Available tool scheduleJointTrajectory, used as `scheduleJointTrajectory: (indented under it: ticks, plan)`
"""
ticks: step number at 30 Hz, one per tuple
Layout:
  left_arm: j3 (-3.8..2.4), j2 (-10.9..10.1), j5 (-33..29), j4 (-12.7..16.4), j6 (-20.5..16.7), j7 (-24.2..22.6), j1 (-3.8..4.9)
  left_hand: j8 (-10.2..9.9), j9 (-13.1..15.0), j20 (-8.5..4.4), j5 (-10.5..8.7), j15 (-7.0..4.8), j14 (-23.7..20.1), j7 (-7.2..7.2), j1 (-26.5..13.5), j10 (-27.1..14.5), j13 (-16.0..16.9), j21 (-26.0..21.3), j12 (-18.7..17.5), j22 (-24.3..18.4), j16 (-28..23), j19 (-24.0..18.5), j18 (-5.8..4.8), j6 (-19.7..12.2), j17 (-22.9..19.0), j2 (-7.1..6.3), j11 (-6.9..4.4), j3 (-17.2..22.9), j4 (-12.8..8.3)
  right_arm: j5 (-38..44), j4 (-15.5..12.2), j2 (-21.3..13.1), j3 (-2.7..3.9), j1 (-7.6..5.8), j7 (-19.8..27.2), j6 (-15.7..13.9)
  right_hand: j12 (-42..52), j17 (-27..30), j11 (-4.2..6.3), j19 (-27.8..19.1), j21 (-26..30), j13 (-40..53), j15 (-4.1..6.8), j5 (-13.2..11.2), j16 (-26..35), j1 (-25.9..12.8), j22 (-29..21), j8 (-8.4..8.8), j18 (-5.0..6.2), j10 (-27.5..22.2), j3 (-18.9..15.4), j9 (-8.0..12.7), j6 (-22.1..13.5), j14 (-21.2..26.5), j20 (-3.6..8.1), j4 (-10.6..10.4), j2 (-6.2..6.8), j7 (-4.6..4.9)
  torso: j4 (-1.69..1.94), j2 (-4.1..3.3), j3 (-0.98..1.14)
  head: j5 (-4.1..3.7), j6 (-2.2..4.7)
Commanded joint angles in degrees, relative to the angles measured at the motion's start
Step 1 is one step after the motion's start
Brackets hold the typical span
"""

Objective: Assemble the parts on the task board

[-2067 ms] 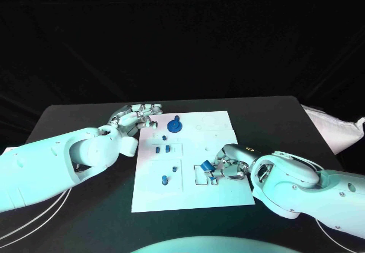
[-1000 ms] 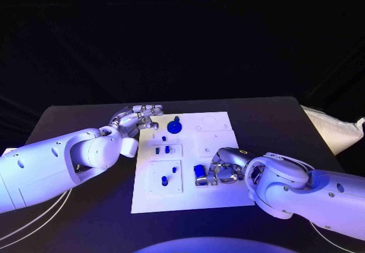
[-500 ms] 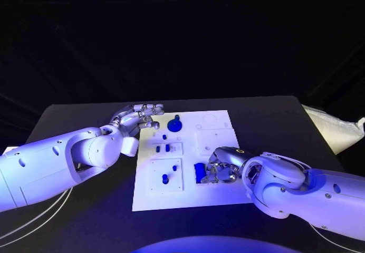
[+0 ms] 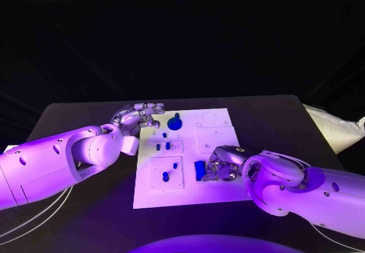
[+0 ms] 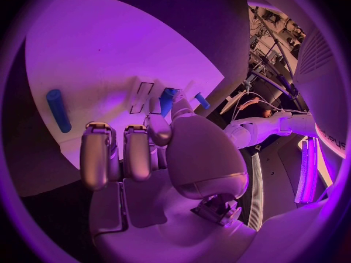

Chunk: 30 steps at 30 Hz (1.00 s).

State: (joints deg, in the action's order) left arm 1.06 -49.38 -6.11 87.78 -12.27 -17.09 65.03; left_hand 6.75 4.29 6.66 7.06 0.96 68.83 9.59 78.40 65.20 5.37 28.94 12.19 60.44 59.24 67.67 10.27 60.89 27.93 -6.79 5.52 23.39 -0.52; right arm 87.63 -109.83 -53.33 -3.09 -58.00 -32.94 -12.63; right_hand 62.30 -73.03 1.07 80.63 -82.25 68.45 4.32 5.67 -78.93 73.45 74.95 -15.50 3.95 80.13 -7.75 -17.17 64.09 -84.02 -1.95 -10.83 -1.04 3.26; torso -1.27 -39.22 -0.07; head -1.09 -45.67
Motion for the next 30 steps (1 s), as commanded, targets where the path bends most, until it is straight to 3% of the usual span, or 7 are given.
scheduleJointTrajectory:
  ticks: [1,8,13,14,17,22,30]
  plan:
    - [-0.03,0.0,0.4,0.1,1.2,0.0,0.01,0.4,-0.1,0.02,-0.04,-0.06,-0.4,0.12,0.5,-0.5,0.0,-0.2,0.2,-0.1,-0.1,0.4,0.15,-0.4,-0.1,0.24,0.08,-0.3,0.0,0.6,-0.5,-0.5,0.02,0.01,0.3,0.4,0.0,0.0,-0.19,0.3,-0.3,0.0,0.20,0.2,-0.3,-1.0,0.2,0.26,-0.56,0.2,-0.8,-0.1,0.4,-3.1,-0.03,-0.2,0.51,0.16,-0.06,0.05,0.05,-0.02,0.00]
    - [-0.03,-0.1,0.6,0.1,1.3,0.2,0.01,0.4,-0.1,0.02,-0.04,-0.06,-0.4,0.12,0.5,-0.5,0.0,-0.2,0.2,-0.1,-0.1,0.4,0.15,-0.4,-0.1,0.24,0.08,-0.3,0.0,0.8,-2.9,-3.9,0.03,-0.15,0.7,-1.6,-1.3,0.9,-0.33,-0.2,0.2,-0.7,0.09,-1.0,0.4,-2.5,-0.6,0.62,-0.36,-0.4,-3.4,-0.3,0.0,-2.8,-0.12,-1.4,2.14,0.29,-0.14,0.05,0.07,-0.05,0.02]
    - [-0.02,-0.2,0.7,0.0,1.4,0.2,0.00,0.4,-0.1,0.02,-0.04,-0.06,-0.4,0.12,0.5,-0.5,0.0,-0.2,0.2,-0.1,-0.1,0.4,0.15,-0.4,-0.1,0.24,0.08,-0.3,0.0,1.3,-4.9,-7.1,0.05,-1.31,1.3,-3.3,-2.6,1.6,-0.45,-0.7,0.6,-1.5,0.00,-1.1,0.9,-2.3,-1.3,0.91,-0.22,-0.9,-4.0,-0.3,-0.5,-2.7,-0.19,-1.7,2.45,0.44,-0.19,0.12,0.07,-0.20,-0.02]
    - [-0.02,-0.2,0.7,0.0,1.4,0.2,0.00,0.4,-0.1,0.02,-0.03,-0.06,-0.4,0.12,0.5,-0.5,0.0,-0.2,0.2,-0.1,-0.1,0.4,0.15,-0.4,-0.1,0.26,0.07,-0.3,0.0,1.3,-5.4,-7.9,0.05,-1.72,1.5,-3.8,-2.9,1.7,-0.52,-0.7,0.7,-1.7,-0.05,-0.7,1.0,-1.8,-1.4,1.05,-0.21,-1.1,-3.9,-0.3,-0.7,-2.7,-0.23,-1.7,2.19,0.52,-0.18,0.10,0.08,-0.25,-0.01]
    - [-0.02,-0.1,0.7,0.0,1.4,0.2,-0.02,0.4,-0.1,0.02,-0.03,-0.06,-0.4,0.12,0.5,-0.5,0.0,-0.2,0.2,-0.1,-0.1,0.4,0.15,-0.4,-0.1,0.26,0.07,-0.3,0.0,1.0,-6.6,-10.8,0.06,-3.67,1.7,-5.0,-3.8,1.6,-0.73,-0.7,0.7,-2.1,-0.16,1.9,1.1,2.1,-1.4,1.84,-0.19,-1.6,-2.3,-0.2,-1.7,-2.7,-0.32,-0.2,-0.17,0.87,-0.13,0.07,0.05,-0.70,0.16]
    - [-0.02,0.0,0.7,0.0,1.4,0.2,-0.04,0.4,-0.1,0.02,-0.03,-0.06,-0.4,0.12,0.5,-0.5,0.0,-0.2,0.2,-0.1,-0.1,0.4,0.15,-0.4,-0.1,0.26,0.07,-0.3,0.0,0.5,-6.7,-13.9,0.04,-5.23,2.0,-4.2,-4.8,1.5,-0.99,-0.6,0.7,-2.7,-0.41,2.9,1.0,5.7,-1.2,3.12,-0.24,-2.0,-0.4,0.3,-2.6,-2.7,-0.51,1.4,-2.44,1.28,-0.08,0.08,0.00,-1.15,0.28]
    - [-0.02,0.0,0.7,0.0,1.5,0.2,-0.05,0.4,-0.1,0.02,-0.03,-0.06,-0.4,0.12,0.5,-0.5,0.0,-0.2,0.2,-0.1,-0.1,0.4,0.15,-0.4,-0.1,0.26,0.07,-0.3,0.0,0.7,-4.1,-14.7,-0.18,-5.14,2.1,-2.2,-5.6,1.3,-1.25,-0.5,0.6,-3.2,-0.62,3.2,0.9,5.9,-1.0,4.23,-0.28,-2.2,0.2,0.9,-2.7,-2.8,-0.70,1.3,-3.19,1.59,-0.10,-0.08,0.11,-1.52,0.41]
